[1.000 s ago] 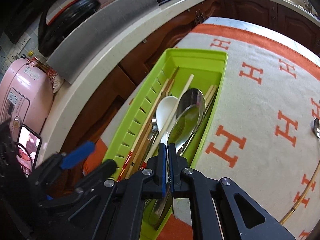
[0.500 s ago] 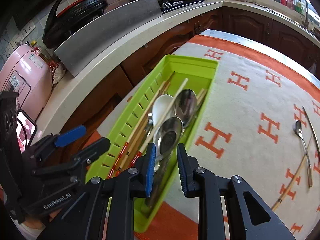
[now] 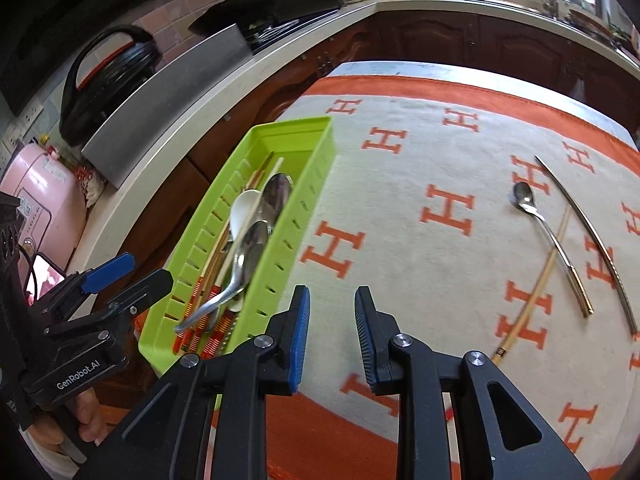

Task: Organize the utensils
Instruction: 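Reach the right tool to the long twisted-handle rod and grasp it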

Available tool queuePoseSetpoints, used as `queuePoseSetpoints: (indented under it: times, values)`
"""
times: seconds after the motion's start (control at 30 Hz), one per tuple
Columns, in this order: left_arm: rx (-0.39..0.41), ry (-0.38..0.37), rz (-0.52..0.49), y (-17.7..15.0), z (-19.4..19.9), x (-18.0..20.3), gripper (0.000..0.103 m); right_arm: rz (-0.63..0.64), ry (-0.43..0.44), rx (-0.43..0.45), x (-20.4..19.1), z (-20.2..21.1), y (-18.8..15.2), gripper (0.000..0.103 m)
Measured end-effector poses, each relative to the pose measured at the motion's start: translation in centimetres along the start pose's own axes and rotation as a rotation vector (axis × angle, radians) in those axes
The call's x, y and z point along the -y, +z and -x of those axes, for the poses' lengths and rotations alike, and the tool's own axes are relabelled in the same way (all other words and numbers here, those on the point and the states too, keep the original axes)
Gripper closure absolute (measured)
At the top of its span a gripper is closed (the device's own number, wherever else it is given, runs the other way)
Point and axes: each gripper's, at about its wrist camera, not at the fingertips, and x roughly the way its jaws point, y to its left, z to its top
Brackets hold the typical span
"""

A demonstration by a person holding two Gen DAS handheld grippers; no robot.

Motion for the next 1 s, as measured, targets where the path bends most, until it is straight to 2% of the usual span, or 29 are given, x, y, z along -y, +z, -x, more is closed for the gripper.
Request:
queuePoseSetpoints:
  times: [0.2,0.33,0.57,0.77,1.0]
  values:
    - [0.002,0.012,-0.098,0.5,0.4,4.0,0.032,-0.081,0.002,0.035,4.5,1.6,-1.4,0.078]
    - [0.005,0.008,-0.156,1.0,0.5,6.8,0.028,-0.135,-0.01,0.052,7.7,2.4,-2.1,0.077]
    - [-0.026,-0.01,-0.276,1.7,-1.0,12.1,0.026,-0.22,-0.051,0.074,13.8,4.2,-2.7,0.077]
    - [-0.083,-0.061,-0.265,3.2,-3.4,15.0,0.026,-0.238,-0.094,0.112,17.7,5.9,-1.0,0.077]
    - [-0.116,-0.097,-0.273,5.4,-6.3,18.1,0.026,-0.214,-0.147,0.138,21.3,6.5,2.6,0.077]
